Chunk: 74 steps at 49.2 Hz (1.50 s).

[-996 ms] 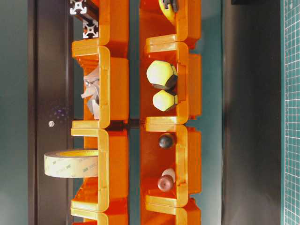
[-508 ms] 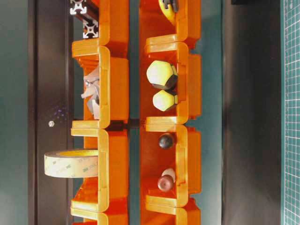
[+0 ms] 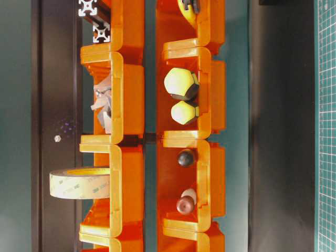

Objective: Pick frame from container rack with right arm.
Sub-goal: 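Lower the open right gripper around the black aluminium extrusion bars, then close the right gripper on the extrusion bars and lift them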

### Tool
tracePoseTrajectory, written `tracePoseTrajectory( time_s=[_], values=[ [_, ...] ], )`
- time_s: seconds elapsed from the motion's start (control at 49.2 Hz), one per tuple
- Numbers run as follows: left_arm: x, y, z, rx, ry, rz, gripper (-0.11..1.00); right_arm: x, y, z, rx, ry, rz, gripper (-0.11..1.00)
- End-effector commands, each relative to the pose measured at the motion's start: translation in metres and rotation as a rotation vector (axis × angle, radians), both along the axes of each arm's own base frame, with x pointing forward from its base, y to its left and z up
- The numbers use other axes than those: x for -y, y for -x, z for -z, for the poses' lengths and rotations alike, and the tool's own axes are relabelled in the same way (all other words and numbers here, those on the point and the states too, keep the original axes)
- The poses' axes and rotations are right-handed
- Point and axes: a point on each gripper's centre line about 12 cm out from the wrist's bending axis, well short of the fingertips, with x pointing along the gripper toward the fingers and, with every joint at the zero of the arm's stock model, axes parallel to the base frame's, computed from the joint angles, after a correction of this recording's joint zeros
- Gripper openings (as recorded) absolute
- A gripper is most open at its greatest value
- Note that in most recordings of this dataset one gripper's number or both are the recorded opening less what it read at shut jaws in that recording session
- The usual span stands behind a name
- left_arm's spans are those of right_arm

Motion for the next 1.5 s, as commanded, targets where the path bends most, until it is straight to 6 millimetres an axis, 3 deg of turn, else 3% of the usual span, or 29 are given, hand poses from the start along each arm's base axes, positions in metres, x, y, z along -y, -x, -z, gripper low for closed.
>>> tracePoseTrajectory(
  time_s=[0.0,0.244,0.468,1.281,1.484],
  values=[
    [0.0,-0.003,-0.007,0.017,0.0,0.002,0.01,0.003,-0.008,0.003,0.001,-0.009,-0.006,0.81],
    [0.0,-0.003,-0.006,0.011,0.002,0.0,0.01,0.021,-0.035,0.024,-0.018,-0.027,0.009,0.82],
    [0.0,-0.003,-0.006,0.012,0.002,0.002,0.01,0.044,-0.039,0.029,0.006,-0.041,0.08,0.82],
    [0.0,-0.003,-0.005,0.009,0.003,-0.002,0.01,0.047,-0.03,0.024,0.002,0.01,0.15,0.77],
    [0.0,-0.003,-0.005,0.009,0.003,0.0,0.01,0.048,-0.03,0.025,0.0,0.004,0.148,0.62]
  ],
)
